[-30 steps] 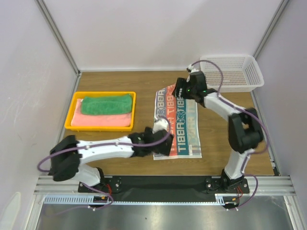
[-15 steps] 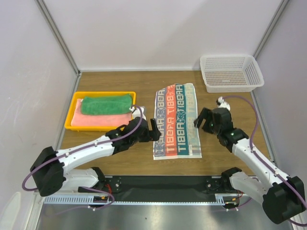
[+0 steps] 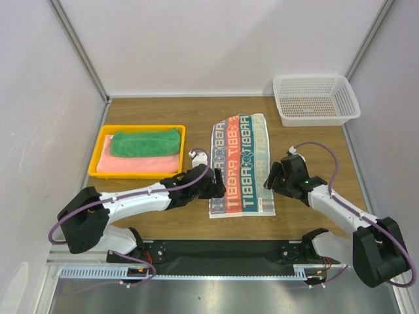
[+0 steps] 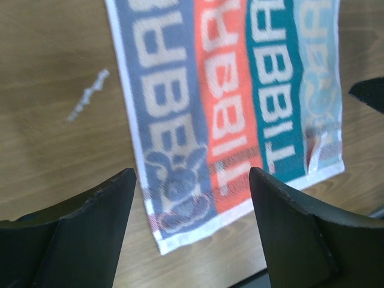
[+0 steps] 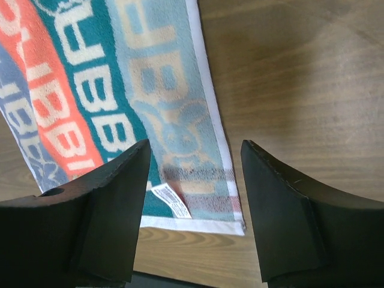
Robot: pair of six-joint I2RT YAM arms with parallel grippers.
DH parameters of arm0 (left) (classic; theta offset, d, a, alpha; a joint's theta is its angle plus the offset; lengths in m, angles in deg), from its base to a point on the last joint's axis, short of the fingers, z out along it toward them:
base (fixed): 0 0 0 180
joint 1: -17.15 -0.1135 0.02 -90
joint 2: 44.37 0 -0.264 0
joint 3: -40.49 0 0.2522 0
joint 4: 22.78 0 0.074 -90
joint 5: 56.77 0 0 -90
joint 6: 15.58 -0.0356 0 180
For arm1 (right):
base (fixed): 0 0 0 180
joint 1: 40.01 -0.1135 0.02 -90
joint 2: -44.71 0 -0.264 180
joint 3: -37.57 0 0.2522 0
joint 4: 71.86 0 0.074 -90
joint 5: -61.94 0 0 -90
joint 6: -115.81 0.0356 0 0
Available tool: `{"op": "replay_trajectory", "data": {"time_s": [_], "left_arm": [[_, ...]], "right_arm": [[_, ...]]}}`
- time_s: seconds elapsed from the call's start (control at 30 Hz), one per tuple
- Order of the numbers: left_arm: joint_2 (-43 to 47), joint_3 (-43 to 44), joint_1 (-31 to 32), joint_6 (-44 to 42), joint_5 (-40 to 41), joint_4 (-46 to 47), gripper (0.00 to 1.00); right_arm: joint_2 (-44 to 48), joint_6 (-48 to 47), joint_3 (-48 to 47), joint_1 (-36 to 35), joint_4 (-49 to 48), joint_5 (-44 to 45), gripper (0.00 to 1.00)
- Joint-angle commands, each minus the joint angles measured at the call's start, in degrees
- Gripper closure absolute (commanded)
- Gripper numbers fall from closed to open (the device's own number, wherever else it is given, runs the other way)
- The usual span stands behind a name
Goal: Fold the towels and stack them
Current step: Flatten out the crumpled towel
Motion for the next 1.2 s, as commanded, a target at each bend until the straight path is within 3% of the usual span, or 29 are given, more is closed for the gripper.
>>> {"op": "replay_trajectory", "data": {"time_s": [0.0, 0.17, 0.3, 0.5, 0.73, 1.17], "left_arm": [[2.2, -1.5, 3.4, 4.8, 0.2, -0.4, 0.18], [5.1, -2.9, 9.7, 12.1, 1.9, -7.5, 0.18], [8.2, -6.6, 11.2, 18.5, 3.5, -10.9, 0.19], [10.6, -11.2, 12.9, 26.6, 4.2, -8.9, 0.22], [6.7, -13.0, 14.0, 32.0, 3.1, -4.2, 0.28], [4.1, -13.4, 14.2, 35.2, 4.1, -2.7, 0.34]], "right_arm": [[4.1, 1.6, -1.1, 0.0, 5.1, 0.1, 0.33], [9.3, 5.7, -0.1, 0.0, 16.9, -4.3, 0.33], [15.3, 10.0, 5.7, 0.0, 18.5, -7.7, 0.33], [24.8, 14.7, 11.7, -0.2, 19.3, -8.6, 0.39], [23.6, 14.1, 12.2, -0.2, 18.2, -7.2, 0.42], [22.4, 14.0, 12.2, -0.2, 16.0, -7.1, 0.62]]}}
